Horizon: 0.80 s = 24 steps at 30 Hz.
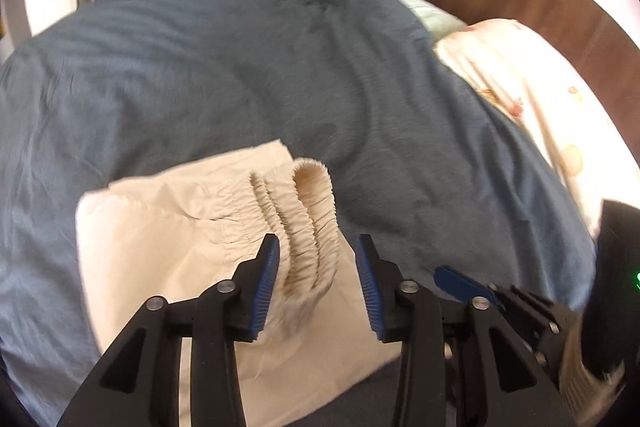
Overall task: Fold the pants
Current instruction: 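Fold the waistband over onto the leg hems with the left tool, then open it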
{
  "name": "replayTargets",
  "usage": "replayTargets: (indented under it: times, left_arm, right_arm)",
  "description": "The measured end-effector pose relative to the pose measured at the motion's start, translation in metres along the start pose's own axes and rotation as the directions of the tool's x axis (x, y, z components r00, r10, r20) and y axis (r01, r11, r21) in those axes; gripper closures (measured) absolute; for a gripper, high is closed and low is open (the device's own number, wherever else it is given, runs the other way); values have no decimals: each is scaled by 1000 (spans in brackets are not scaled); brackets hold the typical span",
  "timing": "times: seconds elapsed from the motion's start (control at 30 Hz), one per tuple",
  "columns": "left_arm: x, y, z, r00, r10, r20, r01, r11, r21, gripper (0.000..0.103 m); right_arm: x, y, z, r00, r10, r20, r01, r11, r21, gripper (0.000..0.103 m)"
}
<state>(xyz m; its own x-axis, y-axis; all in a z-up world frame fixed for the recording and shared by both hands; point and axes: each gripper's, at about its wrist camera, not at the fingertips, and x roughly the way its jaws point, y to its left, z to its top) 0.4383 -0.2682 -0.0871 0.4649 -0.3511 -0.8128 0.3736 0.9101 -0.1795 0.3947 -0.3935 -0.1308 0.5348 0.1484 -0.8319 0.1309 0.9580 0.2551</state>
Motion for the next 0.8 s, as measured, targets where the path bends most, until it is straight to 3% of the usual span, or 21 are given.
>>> replayTargets:
  times: [0.1, 0.23, 0.37, 0.53, 0.8]
  left_arm:
    - [-22, 9, -5, 999, 25, 31, -26, 999, 26, 57]
    - [-41, 27, -18, 988, 139, 73, -145, 986, 86, 54]
    - [-38, 47, -35, 980, 195, 41, -198, 973, 120, 54]
    - [-41, 63, -47, 981, 189, 46, -193, 978, 84, 54]
    - [-23, 75, -59, 981, 193, 35, -195, 979, 52, 53]
  right_arm:
    - [-5, 3, 3, 1000, -6, 9, 6, 1000, 7, 66]
    - [-19, 20, 11, 999, 16, 51, -15, 1000, -18, 66]
    - [-31, 47, 25, 993, 81, 89, -73, 993, -92, 66]
    - [-13, 86, 49, 979, 194, 61, -181, 968, -172, 66]
    - [30, 81, 47, 984, 179, -22, -180, 981, -71, 66]
